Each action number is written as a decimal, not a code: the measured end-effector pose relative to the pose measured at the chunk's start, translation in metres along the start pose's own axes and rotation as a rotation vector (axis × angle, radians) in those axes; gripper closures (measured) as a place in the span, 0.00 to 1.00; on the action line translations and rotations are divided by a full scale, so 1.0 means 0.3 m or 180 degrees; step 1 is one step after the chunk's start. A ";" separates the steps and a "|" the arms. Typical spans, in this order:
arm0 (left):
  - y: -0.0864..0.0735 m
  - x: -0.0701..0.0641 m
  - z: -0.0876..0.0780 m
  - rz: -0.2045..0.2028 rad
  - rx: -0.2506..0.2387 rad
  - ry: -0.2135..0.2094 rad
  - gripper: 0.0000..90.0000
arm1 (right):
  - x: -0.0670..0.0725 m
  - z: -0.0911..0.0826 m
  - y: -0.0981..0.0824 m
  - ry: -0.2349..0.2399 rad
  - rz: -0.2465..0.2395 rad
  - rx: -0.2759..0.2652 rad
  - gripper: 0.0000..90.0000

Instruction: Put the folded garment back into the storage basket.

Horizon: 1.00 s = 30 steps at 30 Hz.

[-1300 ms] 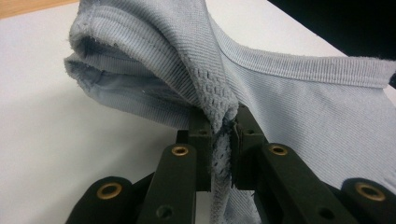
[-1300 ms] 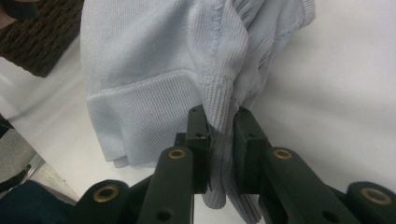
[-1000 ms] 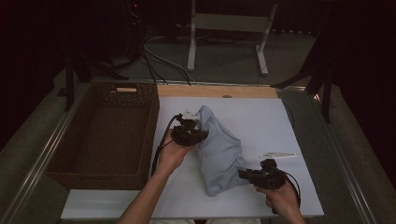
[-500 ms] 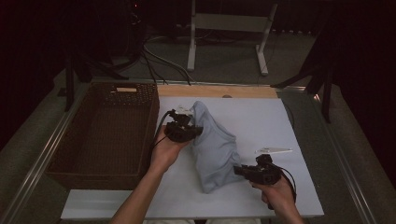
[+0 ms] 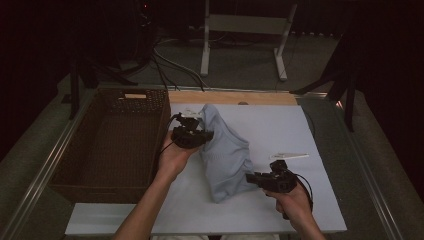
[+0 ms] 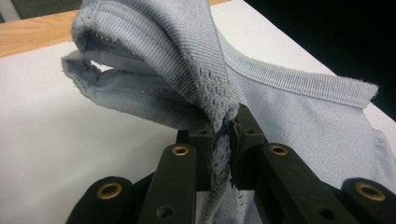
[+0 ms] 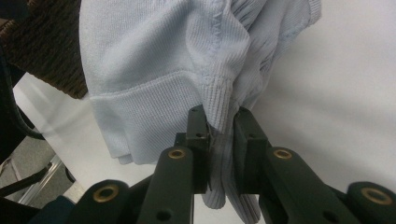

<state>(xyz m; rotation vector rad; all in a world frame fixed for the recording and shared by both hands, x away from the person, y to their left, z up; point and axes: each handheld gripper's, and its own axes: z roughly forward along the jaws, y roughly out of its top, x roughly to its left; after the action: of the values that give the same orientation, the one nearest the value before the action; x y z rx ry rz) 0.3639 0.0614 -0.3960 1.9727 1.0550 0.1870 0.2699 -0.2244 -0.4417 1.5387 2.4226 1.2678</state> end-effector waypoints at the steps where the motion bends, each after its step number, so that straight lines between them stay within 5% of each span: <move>1: 0.000 0.002 -0.001 -0.0016 -0.0012 -0.0006 0.93 | 0.000 0.001 0.003 0.0012 -0.0003 0.0007 0.88; 30: 0.004 0.041 -0.024 -0.0092 -0.0133 -0.0003 0.93 | 0.059 0.056 0.065 0.0384 -0.0006 -0.0087 0.88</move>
<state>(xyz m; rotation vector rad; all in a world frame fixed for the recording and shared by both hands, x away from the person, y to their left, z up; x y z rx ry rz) 0.3688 0.0745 -0.3937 1.9189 1.0701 0.1907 0.2822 -0.1968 -0.4337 1.4947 2.4646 1.4271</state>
